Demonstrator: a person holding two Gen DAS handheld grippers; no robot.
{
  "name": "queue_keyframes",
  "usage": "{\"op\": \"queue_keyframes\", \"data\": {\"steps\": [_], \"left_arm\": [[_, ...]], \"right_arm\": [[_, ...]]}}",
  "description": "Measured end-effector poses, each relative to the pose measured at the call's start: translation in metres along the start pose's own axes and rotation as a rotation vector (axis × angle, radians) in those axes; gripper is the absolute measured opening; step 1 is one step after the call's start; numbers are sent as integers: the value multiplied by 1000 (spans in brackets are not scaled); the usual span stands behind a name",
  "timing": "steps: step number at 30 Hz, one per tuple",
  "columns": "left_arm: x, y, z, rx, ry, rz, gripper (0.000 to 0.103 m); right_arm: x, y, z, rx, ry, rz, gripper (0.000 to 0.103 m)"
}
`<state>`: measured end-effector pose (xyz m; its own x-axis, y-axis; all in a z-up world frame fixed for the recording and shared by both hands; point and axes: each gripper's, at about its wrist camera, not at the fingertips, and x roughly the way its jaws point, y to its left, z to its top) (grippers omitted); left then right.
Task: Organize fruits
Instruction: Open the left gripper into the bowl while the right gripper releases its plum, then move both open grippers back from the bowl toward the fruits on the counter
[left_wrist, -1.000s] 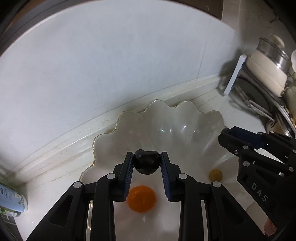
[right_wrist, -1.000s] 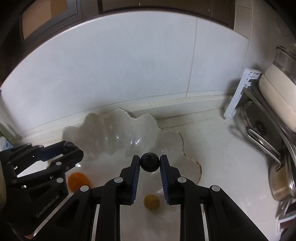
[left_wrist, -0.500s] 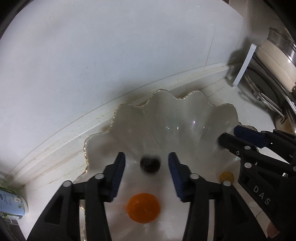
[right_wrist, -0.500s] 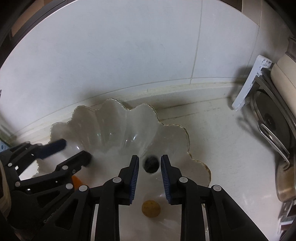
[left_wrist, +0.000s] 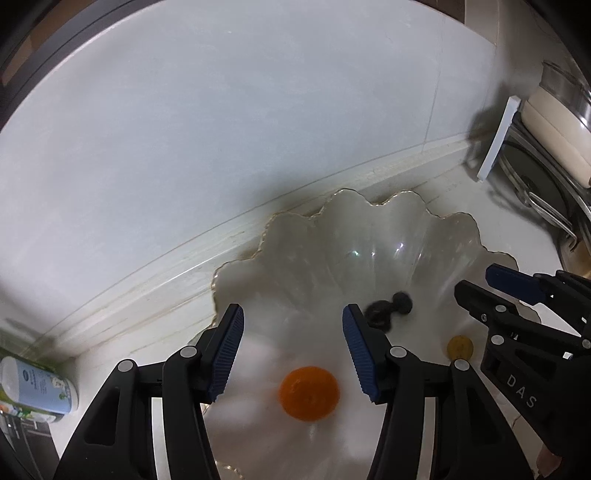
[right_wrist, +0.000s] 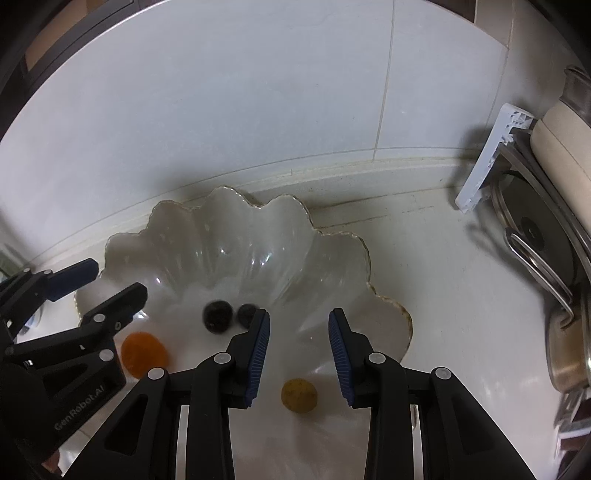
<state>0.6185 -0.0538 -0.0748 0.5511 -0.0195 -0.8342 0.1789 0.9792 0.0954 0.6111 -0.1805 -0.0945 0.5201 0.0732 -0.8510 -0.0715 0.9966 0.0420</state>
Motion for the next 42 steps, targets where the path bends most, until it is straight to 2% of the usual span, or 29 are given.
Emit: {"op": "queue_keyframes", "data": {"steps": [4,16,21,30,39,42], "left_arm": [[-12,-1,-4,-2,-23,7,55],[-85,6,-25,-25,-158,-57,55],[-119,6,-37,-20,-205,-94,57],[-174,-2,-66,11,-320,-114,60],[-209,1,-91,-18,-361,-185,61],[-219,-1,-103,-3,-379,-188,61]], "right_arm": [[-13,1,-5,-1,-25,-4,35],[-90,6,-30,19,-165,-11,35],[-126,3,-46,29,-225,-28,35],[-176,-5,-80,56,-303,-24,35],[-217,-7,-113,61,-379,-49,35],[-224,-7,-124,68,-384,-51,35]]}}
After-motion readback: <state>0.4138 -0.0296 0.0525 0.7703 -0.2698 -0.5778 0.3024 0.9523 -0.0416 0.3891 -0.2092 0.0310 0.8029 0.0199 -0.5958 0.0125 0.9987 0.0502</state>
